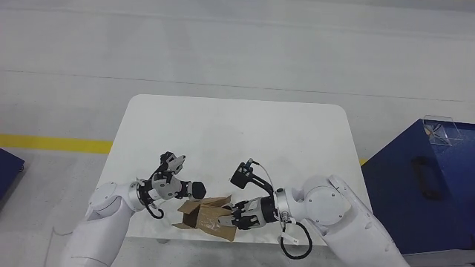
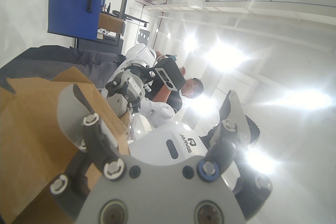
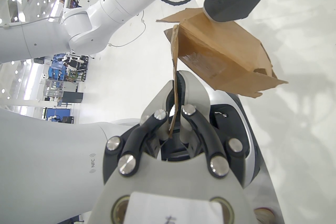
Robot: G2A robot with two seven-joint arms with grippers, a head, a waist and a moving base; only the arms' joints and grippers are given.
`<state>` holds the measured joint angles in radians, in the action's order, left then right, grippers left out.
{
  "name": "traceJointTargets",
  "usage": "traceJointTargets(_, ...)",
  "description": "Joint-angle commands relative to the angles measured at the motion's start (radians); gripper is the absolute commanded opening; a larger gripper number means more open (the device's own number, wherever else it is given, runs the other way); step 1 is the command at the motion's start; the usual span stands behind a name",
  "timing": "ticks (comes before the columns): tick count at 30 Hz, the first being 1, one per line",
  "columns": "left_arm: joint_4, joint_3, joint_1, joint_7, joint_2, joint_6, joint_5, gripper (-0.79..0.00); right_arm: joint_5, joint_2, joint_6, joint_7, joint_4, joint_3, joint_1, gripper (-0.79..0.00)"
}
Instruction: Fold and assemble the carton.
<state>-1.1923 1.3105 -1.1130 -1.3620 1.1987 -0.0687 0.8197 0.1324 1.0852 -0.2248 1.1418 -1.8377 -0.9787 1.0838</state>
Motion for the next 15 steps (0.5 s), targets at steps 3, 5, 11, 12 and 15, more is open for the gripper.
traceJointTargets(3,0.0,0.0,0.0,0.0,0.0,0.0,0.0,0.0,0.0,0.0,0.0,0.0,0.0,0.0,0.0,-0.785)
traceJointTargets(5,0.0,0.0,0.0,0.0,0.0,0.0,0.0,0.0,0.0,0.0,0.0,0.0,0.0,0.0,0.0,-0.785)
traceJointTargets(11,0.0,0.0,0.0,0.0,0.0,0.0,0.0,0.0,0.0,0.0,0.0,0.0,0.0,0.0,0.0,-0.785)
traceJointTargets(12,0.0,0.0,0.0,0.0,0.0,0.0,0.0,0.0,0.0,0.0,0.0,0.0,0.0,0.0,0.0,-0.785)
traceJointTargets(15,-0.03,0.023,-0.008,0.03,-0.006,0.031,-0.027,0.0,-0.023,0.001,0.039,-0.042,0.002,-0.006,0.012,-0.785)
